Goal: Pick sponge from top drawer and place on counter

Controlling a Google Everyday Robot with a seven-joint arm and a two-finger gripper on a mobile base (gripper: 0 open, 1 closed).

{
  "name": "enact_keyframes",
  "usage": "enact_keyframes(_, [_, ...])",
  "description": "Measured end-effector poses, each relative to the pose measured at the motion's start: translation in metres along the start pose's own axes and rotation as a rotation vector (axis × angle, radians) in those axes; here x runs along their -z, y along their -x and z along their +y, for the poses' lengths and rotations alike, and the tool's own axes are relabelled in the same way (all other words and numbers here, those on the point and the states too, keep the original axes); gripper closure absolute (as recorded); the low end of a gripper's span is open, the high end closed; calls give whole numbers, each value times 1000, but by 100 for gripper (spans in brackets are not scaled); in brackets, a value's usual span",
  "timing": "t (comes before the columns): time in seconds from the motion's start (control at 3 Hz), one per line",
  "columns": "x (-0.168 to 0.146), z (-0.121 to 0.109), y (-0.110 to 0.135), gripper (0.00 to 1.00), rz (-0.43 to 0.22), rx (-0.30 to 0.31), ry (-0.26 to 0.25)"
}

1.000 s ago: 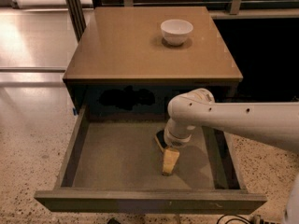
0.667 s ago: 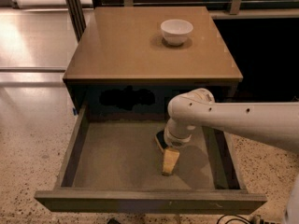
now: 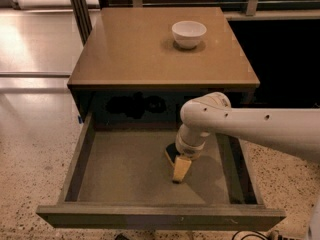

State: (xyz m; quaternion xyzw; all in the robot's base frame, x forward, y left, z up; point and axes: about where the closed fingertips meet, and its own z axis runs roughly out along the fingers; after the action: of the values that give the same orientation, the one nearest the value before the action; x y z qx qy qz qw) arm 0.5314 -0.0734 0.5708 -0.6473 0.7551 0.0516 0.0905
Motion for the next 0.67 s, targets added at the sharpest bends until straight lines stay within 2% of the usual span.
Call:
enact_keyframes(0.33, [0,0,0,96,0,0,0])
enact_keyframes(0.67, [8,0,2,100,0,0,0])
